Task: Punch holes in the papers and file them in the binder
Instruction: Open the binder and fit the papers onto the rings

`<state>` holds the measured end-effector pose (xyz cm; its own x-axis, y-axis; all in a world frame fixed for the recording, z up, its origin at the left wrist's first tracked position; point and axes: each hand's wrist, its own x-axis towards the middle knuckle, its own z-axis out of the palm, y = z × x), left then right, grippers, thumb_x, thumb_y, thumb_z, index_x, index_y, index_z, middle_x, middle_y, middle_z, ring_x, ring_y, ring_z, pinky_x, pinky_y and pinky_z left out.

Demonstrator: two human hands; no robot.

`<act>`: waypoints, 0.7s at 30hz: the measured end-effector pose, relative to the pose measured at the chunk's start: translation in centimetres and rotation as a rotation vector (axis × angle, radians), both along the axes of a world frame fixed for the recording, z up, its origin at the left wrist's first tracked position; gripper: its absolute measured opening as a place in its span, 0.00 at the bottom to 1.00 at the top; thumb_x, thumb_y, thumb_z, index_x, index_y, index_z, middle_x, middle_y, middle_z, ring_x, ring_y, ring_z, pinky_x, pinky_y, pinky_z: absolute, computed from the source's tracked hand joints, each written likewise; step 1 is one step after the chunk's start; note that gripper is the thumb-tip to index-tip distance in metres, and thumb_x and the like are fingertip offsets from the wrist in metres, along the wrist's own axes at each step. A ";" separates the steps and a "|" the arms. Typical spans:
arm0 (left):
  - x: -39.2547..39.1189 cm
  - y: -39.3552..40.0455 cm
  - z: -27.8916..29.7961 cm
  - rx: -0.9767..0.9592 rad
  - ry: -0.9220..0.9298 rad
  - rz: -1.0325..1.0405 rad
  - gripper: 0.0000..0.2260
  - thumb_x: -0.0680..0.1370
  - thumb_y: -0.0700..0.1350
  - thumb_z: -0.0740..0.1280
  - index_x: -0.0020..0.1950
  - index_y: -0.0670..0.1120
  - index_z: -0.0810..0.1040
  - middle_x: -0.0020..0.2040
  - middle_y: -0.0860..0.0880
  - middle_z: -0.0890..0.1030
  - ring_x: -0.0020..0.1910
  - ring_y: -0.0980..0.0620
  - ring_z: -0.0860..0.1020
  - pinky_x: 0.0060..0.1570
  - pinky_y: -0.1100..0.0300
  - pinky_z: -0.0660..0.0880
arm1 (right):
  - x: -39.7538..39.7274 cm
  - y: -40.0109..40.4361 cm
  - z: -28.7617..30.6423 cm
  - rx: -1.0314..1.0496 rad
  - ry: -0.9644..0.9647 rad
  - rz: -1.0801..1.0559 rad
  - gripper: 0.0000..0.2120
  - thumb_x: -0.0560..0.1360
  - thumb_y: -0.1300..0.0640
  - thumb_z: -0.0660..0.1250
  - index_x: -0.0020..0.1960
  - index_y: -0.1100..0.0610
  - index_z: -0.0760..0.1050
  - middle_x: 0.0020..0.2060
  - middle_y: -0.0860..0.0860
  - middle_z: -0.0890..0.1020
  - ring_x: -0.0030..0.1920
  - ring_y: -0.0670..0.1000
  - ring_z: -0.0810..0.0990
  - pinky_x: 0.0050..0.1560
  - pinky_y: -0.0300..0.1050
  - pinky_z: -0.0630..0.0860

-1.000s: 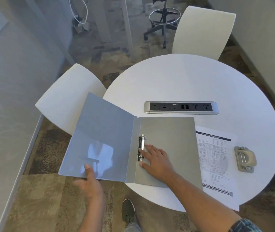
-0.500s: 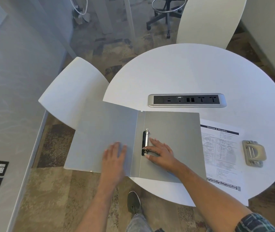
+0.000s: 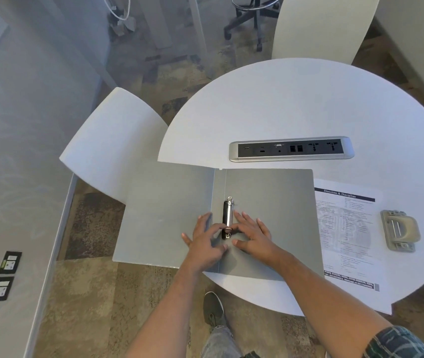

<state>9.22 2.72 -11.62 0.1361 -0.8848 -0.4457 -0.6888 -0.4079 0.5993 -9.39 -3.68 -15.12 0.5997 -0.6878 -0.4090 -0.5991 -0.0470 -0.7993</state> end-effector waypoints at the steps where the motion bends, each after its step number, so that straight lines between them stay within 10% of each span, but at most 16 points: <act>1: 0.1 -0.2 0.0 0.008 0.018 -0.001 0.18 0.75 0.50 0.72 0.63 0.66 0.76 0.82 0.60 0.52 0.82 0.58 0.43 0.71 0.35 0.25 | 0.1 0.0 0.0 0.001 0.001 -0.006 0.17 0.82 0.52 0.65 0.70 0.41 0.73 0.83 0.39 0.51 0.82 0.39 0.42 0.78 0.46 0.32; 6: 0.8 -0.9 0.3 0.033 0.140 -0.005 0.17 0.69 0.66 0.71 0.56 0.66 0.77 0.82 0.64 0.51 0.81 0.60 0.42 0.70 0.30 0.28 | 0.1 0.0 0.3 0.006 -0.012 -0.019 0.16 0.80 0.49 0.66 0.68 0.42 0.74 0.83 0.40 0.52 0.82 0.40 0.43 0.79 0.49 0.33; 21: 1.4 -0.5 -1.0 0.082 0.322 0.054 0.10 0.75 0.48 0.75 0.50 0.59 0.77 0.80 0.72 0.45 0.80 0.62 0.35 0.66 0.32 0.24 | -0.6 -0.1 1.5 0.062 -0.057 0.000 0.11 0.81 0.52 0.65 0.63 0.45 0.76 0.82 0.38 0.53 0.81 0.36 0.44 0.78 0.44 0.33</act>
<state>10.62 2.22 -12.57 0.0221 -0.8395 -0.5429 -0.4453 -0.4945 0.7464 -9.97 -3.82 -13.65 0.6233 -0.6621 -0.4162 -0.5525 0.0038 -0.8335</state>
